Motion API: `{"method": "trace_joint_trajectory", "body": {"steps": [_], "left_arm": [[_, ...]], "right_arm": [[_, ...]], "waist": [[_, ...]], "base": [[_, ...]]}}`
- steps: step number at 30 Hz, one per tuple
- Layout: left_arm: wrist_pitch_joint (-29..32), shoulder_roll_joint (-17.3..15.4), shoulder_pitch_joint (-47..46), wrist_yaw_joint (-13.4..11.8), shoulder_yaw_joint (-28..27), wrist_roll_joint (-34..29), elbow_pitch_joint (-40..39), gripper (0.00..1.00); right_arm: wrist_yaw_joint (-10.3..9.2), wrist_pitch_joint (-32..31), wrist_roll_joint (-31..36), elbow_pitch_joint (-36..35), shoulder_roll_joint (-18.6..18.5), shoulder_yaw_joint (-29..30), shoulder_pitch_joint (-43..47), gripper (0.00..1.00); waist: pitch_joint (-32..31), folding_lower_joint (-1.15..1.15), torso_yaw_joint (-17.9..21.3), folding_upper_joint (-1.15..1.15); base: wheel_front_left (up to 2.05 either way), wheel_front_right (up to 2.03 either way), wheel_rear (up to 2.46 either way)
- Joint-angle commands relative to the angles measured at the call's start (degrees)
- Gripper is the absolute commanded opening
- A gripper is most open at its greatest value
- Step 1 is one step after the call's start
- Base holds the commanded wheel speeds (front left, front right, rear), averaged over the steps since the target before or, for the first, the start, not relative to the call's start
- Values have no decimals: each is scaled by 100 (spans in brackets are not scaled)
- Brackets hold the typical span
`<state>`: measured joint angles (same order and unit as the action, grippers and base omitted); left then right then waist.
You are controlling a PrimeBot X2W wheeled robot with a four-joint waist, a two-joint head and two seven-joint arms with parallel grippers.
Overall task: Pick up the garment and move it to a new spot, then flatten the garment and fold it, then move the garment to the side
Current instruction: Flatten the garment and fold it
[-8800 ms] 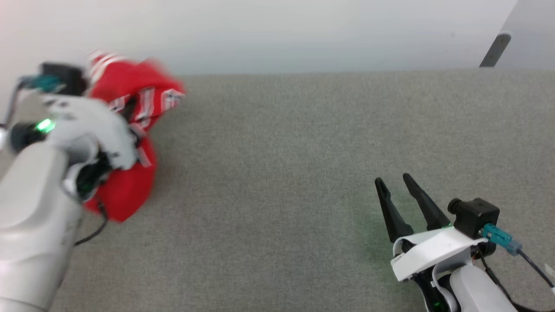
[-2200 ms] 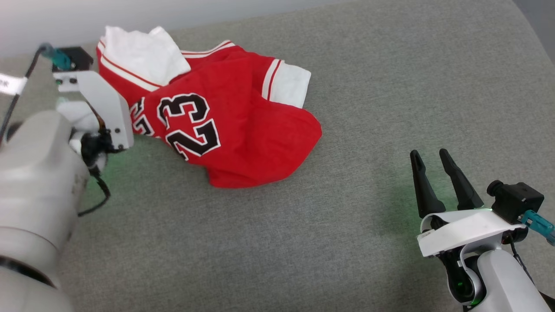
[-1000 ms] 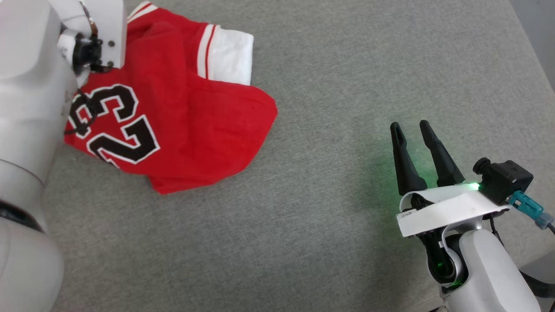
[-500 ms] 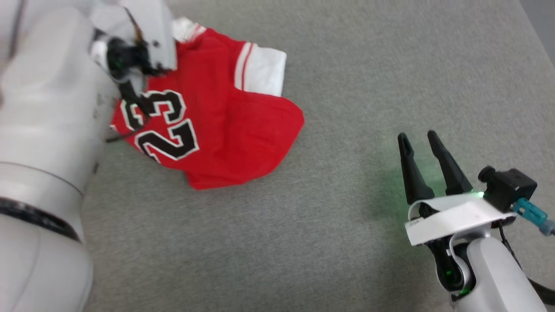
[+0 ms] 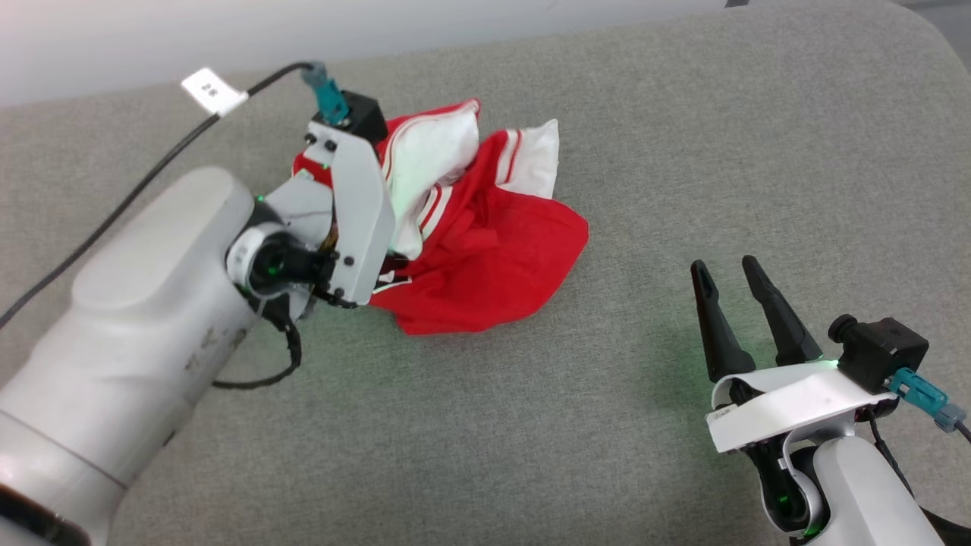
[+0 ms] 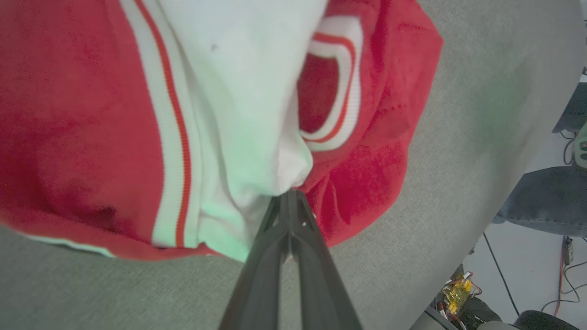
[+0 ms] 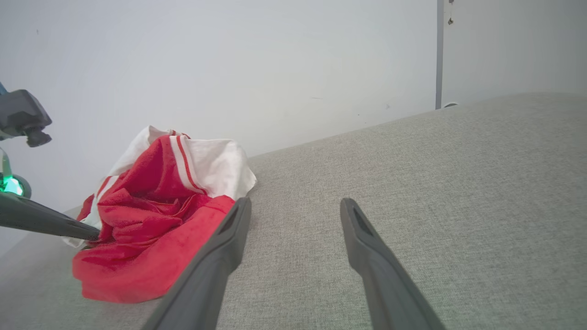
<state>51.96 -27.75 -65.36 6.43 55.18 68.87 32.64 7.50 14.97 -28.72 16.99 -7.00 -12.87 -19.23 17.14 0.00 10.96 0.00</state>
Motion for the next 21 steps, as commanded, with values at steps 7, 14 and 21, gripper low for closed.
{"method": "trace_joint_trajectory", "body": {"steps": [7,14,21], "left_arm": [[-534,-112,264,-261,-9,-265,-197,36],[-643,-225,57,-306,-57,-405,-502,100],[-595,-300,-227,-421,15,-676,-884,100]], "right_arm": [[-2,27,-58,-14,-34,31,19,100],[-2,27,-31,6,-14,73,81,100],[-2,27,-57,-26,43,29,16,100]], "waist": [[24,0,63,0],[-33,0,41,0],[29,0,81,0]], "base": [[0,0,0],[0,0,0],[0,0,0]]}}
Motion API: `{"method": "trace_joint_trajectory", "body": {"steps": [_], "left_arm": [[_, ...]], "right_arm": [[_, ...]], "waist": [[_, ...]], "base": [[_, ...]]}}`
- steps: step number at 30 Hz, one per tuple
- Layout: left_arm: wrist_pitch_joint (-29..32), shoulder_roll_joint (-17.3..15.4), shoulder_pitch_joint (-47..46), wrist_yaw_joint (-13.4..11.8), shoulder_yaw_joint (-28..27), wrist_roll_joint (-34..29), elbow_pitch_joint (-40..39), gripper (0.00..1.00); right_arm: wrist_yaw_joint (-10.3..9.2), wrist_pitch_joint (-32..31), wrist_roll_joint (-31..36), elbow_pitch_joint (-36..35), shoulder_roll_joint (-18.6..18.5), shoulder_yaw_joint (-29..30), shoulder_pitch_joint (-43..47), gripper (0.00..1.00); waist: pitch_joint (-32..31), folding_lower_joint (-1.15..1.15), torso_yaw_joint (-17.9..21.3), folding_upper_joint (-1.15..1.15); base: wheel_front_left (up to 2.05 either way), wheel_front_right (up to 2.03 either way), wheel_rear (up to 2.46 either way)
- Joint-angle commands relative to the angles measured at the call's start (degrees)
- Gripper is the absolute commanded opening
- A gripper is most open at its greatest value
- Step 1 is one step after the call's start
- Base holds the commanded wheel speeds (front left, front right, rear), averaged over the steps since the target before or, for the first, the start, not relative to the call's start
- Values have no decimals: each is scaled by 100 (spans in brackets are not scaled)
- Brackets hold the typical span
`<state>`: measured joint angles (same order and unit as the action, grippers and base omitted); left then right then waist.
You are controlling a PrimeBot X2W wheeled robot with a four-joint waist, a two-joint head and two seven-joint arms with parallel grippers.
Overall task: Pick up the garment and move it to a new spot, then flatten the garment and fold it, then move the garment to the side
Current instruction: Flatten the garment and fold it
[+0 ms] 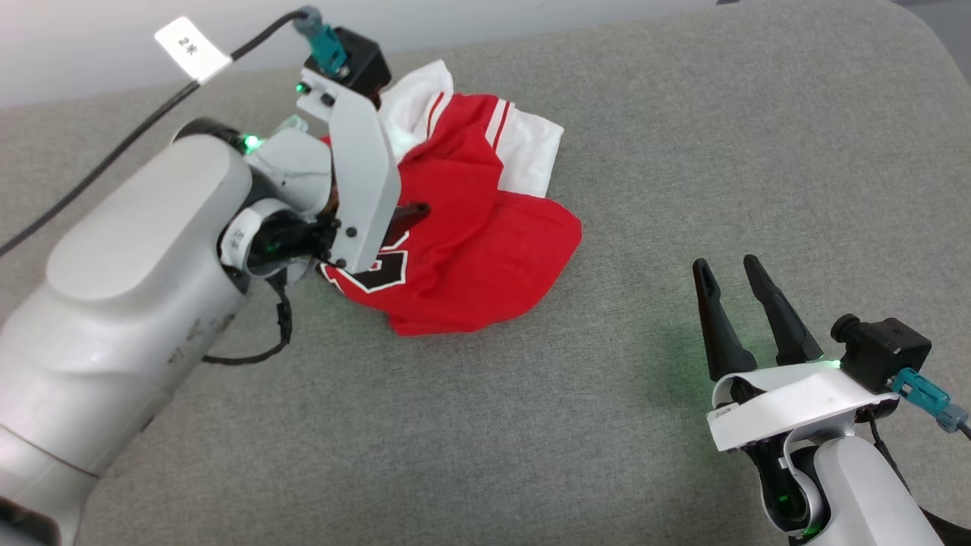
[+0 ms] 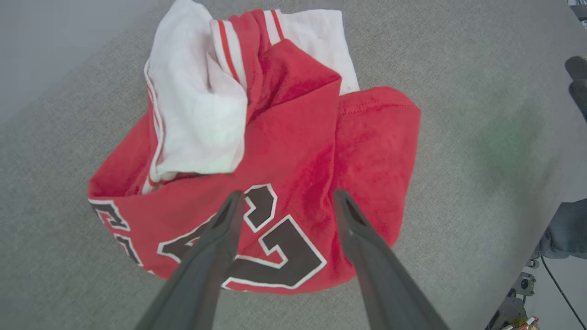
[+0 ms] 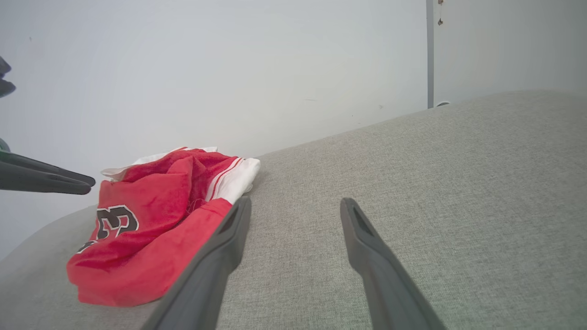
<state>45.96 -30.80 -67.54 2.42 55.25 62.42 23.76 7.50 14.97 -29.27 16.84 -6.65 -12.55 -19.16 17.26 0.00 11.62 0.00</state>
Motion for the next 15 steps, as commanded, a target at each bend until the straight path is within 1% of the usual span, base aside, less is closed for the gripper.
{"method": "trace_joint_trajectory", "body": {"steps": [1,4,9,15], "left_arm": [[12,-8,-48,-39,23,-81,-24,100],[14,-41,-178,-67,99,-254,-1,100],[-68,42,-437,-105,50,-374,249,100],[-64,81,-678,-9,167,-565,592,100]], "right_arm": [[-2,27,-11,-18,15,-5,1,100],[-2,27,-33,-35,30,-10,-26,100],[-2,27,-49,-47,46,-35,-98,100],[-2,28,-62,-64,64,-21,-89,100]], "waist": [[36,0,29,0],[111,0,77,0],[229,0,186,0],[282,0,257,0]], "base": [[0,0,0],[0,0,0],[0,0,0],[0,0,0]]}}
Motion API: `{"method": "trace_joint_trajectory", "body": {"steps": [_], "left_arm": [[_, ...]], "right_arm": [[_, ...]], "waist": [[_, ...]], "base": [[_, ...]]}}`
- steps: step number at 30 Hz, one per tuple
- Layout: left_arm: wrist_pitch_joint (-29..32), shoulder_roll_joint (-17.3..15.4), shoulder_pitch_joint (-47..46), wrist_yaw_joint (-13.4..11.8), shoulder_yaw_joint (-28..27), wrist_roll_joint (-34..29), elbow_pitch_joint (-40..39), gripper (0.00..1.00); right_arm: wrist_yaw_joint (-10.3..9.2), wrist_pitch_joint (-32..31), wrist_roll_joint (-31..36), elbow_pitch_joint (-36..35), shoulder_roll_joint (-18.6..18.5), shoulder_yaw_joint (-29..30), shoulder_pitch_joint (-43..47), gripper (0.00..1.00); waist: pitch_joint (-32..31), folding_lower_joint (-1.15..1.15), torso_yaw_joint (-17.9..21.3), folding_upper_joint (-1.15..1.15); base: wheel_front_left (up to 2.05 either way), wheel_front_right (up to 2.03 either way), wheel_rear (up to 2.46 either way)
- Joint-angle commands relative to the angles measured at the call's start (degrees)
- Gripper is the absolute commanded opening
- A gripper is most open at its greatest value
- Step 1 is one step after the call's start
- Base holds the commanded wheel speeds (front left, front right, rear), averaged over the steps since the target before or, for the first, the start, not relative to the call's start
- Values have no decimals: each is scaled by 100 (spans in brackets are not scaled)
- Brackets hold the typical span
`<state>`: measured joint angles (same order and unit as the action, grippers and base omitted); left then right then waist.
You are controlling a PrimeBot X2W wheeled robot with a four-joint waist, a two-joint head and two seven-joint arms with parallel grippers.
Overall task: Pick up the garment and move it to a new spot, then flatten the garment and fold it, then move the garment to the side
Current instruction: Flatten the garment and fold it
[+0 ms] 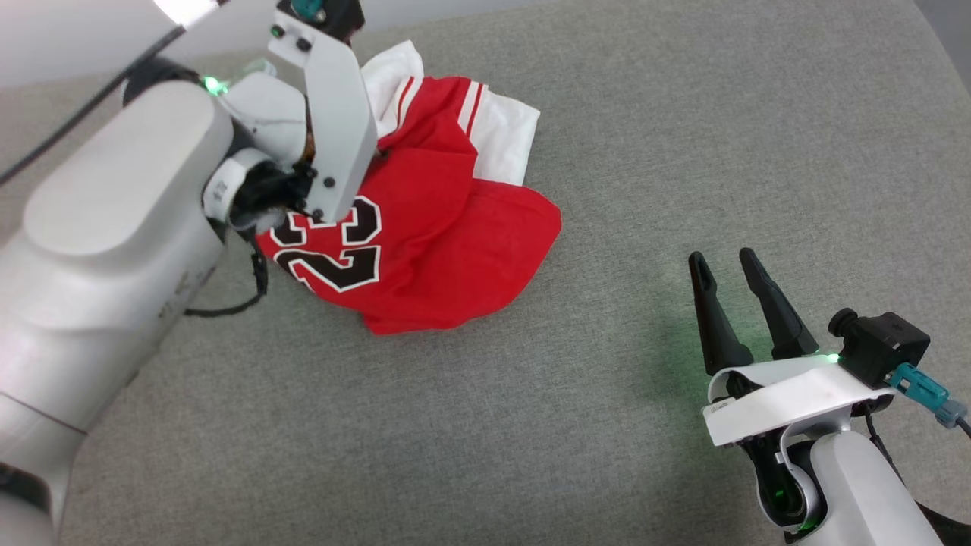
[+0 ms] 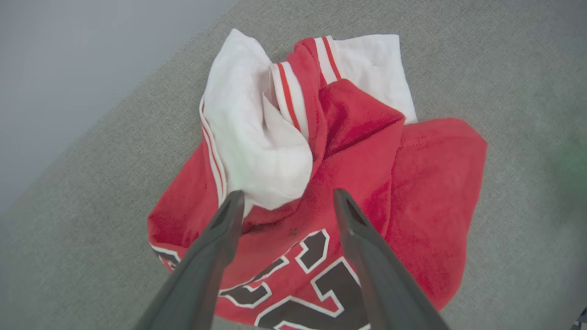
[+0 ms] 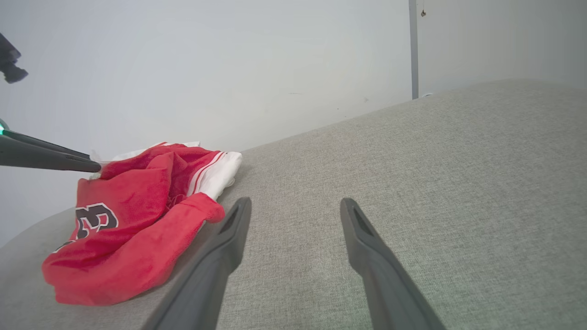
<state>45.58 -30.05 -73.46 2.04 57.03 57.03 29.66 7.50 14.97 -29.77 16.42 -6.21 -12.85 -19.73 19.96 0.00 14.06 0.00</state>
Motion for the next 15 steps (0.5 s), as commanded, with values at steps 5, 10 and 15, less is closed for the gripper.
{"method": "trace_joint_trajectory", "body": {"steps": [5,10,15], "left_arm": [[-67,-41,-200,97,129,-253,188,100],[-43,-44,-256,143,176,-286,294,100],[-68,-4,-250,189,184,-245,356,17]], "right_arm": [[-2,28,-11,-6,34,24,-52,100],[-2,28,9,14,45,7,-90,100],[-2,28,4,3,43,-14,-114,100]], "waist": [[32,0,15,0],[42,0,-9,0],[63,0,-18,0]], "base": [[0,0,0],[0,0,0],[0,0,0]]}}
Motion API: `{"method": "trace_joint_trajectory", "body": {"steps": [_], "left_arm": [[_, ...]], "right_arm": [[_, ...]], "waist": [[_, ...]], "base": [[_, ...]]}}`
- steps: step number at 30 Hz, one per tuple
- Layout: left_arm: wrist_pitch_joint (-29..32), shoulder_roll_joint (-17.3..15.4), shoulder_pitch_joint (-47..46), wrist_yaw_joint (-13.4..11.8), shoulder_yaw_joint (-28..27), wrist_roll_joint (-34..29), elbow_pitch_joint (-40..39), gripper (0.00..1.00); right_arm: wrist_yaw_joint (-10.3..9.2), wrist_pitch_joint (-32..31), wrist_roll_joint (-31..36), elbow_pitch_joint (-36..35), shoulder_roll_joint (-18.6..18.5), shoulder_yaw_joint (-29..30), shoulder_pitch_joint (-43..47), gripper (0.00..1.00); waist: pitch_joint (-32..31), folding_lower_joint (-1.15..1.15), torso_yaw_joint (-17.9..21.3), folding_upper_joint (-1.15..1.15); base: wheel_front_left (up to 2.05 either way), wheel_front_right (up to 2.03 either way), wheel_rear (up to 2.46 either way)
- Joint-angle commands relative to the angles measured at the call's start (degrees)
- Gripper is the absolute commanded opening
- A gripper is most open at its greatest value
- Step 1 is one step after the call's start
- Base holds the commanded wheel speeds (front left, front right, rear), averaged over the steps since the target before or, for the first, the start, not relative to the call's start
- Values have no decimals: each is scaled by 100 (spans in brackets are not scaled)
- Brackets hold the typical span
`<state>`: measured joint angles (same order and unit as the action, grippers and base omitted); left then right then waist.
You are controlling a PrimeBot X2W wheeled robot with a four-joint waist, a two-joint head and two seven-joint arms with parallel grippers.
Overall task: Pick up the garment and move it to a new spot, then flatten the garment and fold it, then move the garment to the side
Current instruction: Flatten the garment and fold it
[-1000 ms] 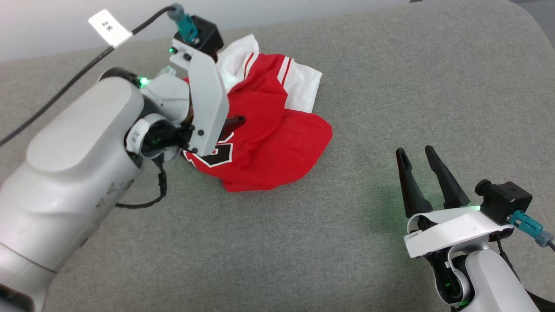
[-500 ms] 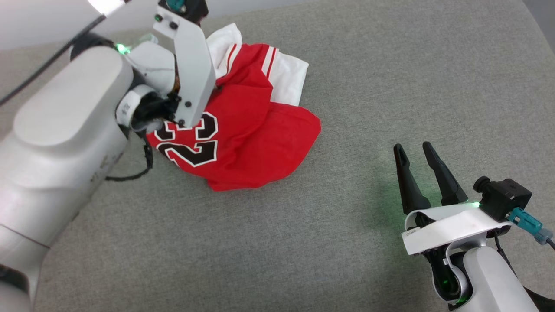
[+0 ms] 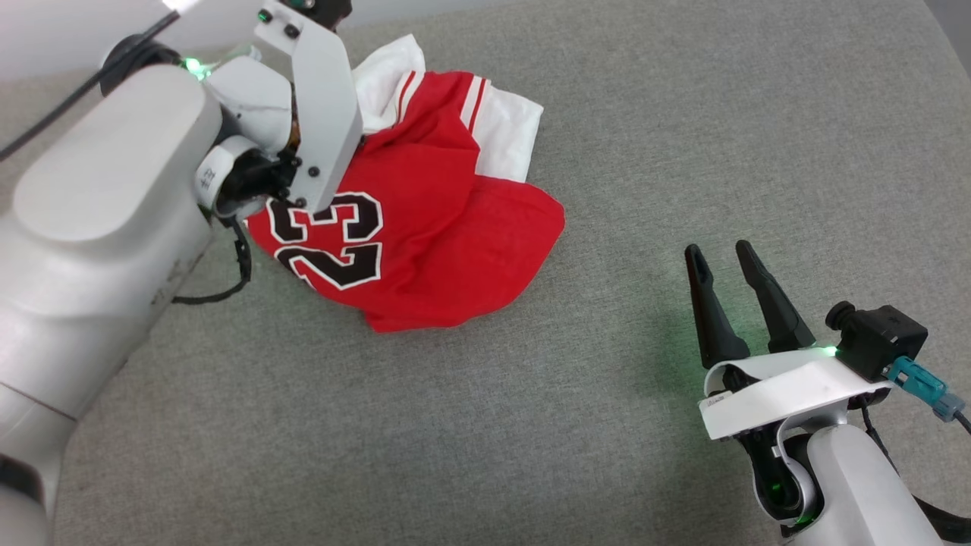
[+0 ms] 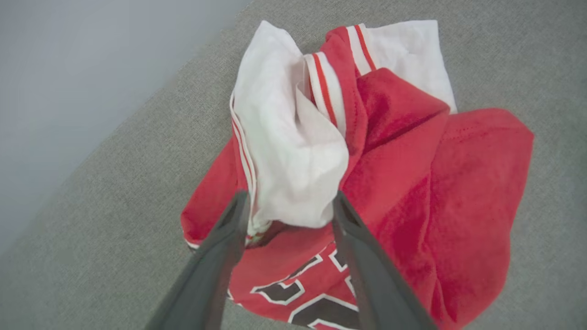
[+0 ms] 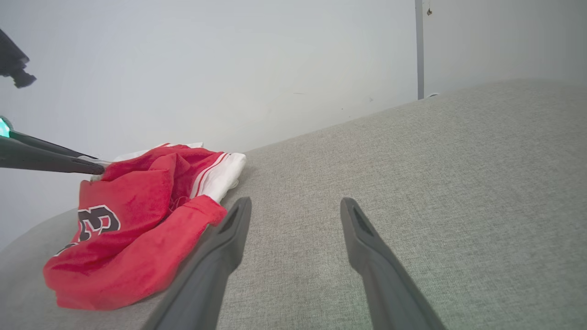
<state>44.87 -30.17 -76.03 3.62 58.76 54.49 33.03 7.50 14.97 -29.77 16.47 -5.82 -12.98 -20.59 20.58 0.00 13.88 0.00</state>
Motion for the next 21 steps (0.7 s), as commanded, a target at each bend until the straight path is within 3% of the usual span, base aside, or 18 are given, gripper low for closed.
{"method": "trace_joint_trajectory", "body": {"steps": [1,7,12,21], "left_arm": [[15,7,3,43,23,4,19,0],[-196,102,27,-25,-238,278,92,0],[-606,142,138,-321,-1038,1046,350,0],[-1459,-505,1076,-955,-2420,2215,1190,0]], "right_arm": [[-2,28,5,-7,0,-4,-35,100],[-2,28,18,-11,-27,44,18,100],[-2,28,68,39,-58,91,143,100],[-2,28,114,73,-168,46,278,100]], "waist": [[3,0,1,0],[-23,0,-43,0],[-194,0,-217,0],[-551,0,-628,0]], "base": [[0,0,0],[0,0,0],[0,0,0],[0,0,0]]}}
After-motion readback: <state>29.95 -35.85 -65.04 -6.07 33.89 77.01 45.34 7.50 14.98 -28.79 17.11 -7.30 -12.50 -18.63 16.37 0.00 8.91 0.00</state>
